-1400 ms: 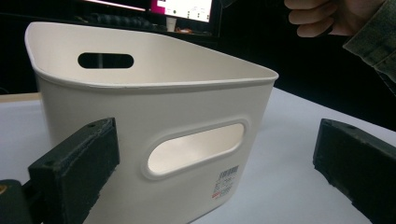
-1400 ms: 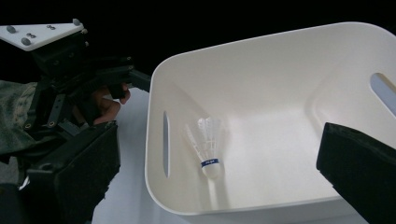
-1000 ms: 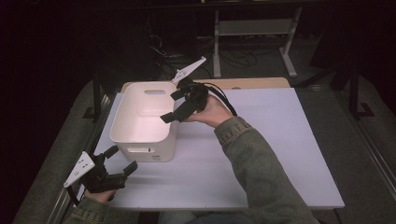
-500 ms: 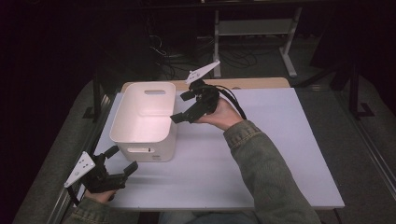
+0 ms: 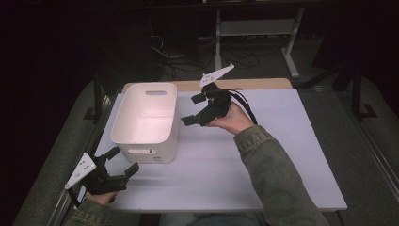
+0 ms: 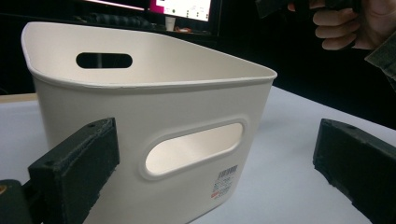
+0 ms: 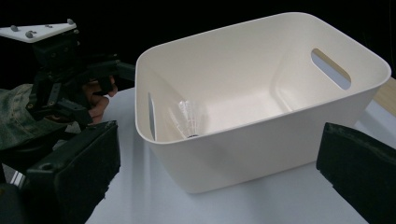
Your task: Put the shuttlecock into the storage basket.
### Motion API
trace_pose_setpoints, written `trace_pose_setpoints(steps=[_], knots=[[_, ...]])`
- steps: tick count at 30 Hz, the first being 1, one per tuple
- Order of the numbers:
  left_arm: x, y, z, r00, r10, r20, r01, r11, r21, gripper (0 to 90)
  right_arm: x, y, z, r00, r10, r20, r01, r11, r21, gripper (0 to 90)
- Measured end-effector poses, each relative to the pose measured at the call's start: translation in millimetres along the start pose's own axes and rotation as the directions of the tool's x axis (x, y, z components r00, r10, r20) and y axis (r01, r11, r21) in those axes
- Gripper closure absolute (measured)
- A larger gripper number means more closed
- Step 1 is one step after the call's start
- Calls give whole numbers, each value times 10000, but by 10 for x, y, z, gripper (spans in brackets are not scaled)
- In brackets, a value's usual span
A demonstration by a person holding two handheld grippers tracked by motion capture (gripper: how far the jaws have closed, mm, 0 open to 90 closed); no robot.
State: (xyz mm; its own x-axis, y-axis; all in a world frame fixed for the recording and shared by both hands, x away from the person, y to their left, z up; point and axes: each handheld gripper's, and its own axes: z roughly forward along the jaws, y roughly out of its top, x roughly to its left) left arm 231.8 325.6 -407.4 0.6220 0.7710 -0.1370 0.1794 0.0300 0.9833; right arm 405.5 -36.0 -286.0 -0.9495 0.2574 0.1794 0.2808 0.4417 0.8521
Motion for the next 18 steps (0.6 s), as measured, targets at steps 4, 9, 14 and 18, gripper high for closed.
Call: trace_pose_setpoints(steps=[4, 9, 14, 18], knots=[[-1, 1, 1, 10000, -22, -14, 22, 10000, -18, 0, 14, -59, -42, 9997, 240, -39, -240, 9996, -114, 0], [-1, 5, -2, 10000, 14, -8, -14, 10000, 48, 0, 7, -136, -84, 9995, 311, -61, -312, 9991, -291, 0], [-2, 2, 4, 10000, -19, 13, 19, 10000, -43, 0, 4, -208, -115, 9992, 402, 47, -401, 9991, -153, 0], [-1, 2, 3, 10000, -25, 4, 25, 10000, -22, 0, 2, -253, -177, 9987, 479, 193, -479, 9989, -8, 0]])
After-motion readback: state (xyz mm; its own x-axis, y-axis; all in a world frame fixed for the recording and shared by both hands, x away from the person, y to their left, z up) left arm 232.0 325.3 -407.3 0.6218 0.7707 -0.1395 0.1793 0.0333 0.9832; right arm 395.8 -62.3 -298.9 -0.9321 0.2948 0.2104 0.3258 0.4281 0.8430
